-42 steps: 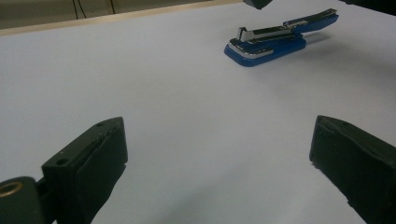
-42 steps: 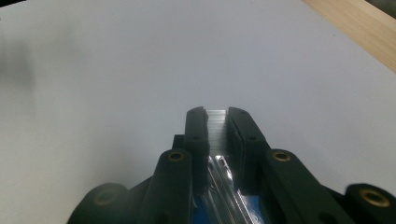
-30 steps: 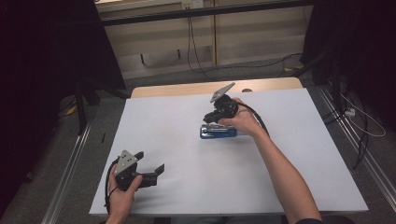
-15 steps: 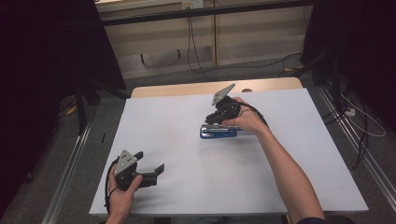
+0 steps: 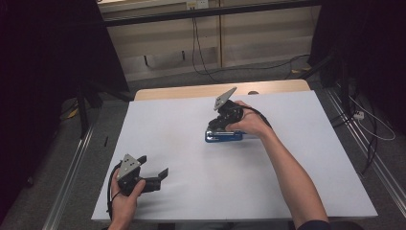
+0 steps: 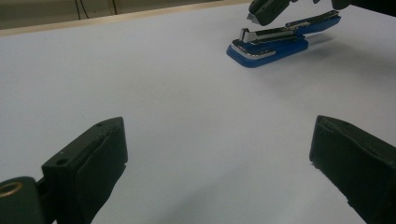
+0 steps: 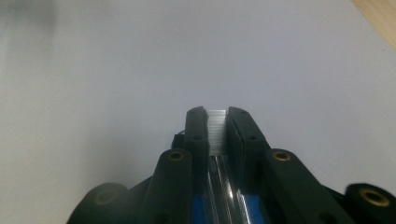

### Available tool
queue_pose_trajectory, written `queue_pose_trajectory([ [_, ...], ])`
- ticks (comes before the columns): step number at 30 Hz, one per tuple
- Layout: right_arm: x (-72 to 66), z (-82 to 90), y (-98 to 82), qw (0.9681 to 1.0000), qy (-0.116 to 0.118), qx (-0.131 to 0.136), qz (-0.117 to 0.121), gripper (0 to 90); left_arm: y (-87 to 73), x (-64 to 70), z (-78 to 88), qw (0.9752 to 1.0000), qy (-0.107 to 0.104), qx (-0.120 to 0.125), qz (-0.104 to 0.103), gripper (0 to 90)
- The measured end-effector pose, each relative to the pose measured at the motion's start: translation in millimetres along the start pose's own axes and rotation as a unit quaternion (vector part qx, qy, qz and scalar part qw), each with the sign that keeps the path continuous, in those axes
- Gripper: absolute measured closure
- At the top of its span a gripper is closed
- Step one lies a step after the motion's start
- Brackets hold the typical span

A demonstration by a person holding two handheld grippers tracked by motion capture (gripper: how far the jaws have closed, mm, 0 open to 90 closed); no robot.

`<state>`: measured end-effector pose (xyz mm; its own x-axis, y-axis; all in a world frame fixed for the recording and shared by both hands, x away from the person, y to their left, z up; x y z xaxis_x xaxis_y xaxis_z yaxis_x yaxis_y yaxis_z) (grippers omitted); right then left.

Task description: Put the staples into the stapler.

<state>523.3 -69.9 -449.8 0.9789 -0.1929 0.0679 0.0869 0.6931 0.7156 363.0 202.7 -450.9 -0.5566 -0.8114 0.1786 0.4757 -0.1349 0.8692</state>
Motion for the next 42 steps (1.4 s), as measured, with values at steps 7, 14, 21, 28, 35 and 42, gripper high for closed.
queue_pose_trajectory([
  [7, 1.8, -1.1, -4.0, 0.9999, 0.0, -0.01, 0.009, 79.3, -0.2, 0.1, -0.1, 1.0, 0.001, 0.0, 0.0, 4.4],
  [14, 0.9, -4.0, -5.1, 0.9998, 0.004, -0.013, 0.017, 79.3, 0.2, 0.2, 0.1, 1.0, 0.0, 0.0, 0.0, 4.4],
  [21, 1.0, -7.7, -6.4, 0.9996, 0.009, -0.013, 0.022, 79.3, 0.0, -0.3, 0.4, 1.0, 0.001, -0.001, -0.001, 4.4],
  [28, 0.5, -7.4, -7.2, 0.9993, 0.008, -0.016, 0.032, 79.3, 0.1, 0.2, 0.0, 1.0, -0.001, 0.0, -0.001, 4.4],
  [35, -0.5, -9.6, -5.8, 0.9986, 0.002, -0.023, 0.048, 79.2, -0.1, 1.3, -0.9, 1.0, -0.002, -0.002, -0.002, 4.4],
  [42, 0.1, -10.5, -5.6, 0.9992, 0.001, -0.023, 0.033, 77.7, -0.2, 0.8, -0.5, 1.0, -0.003, -0.001, -0.001, 4.4],
])
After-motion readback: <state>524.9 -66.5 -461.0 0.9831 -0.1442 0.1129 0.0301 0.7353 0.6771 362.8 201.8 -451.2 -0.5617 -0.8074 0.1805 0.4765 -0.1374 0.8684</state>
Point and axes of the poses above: each handheld gripper's, and its own axes: z roughly backward along the jaws, y roughly out of its top, x roughly to its right, the point moved 6 cm from there along -z, roughly forward along the jaws, and after that the axes turned 8 degrees about z, right-handed, at the moved point
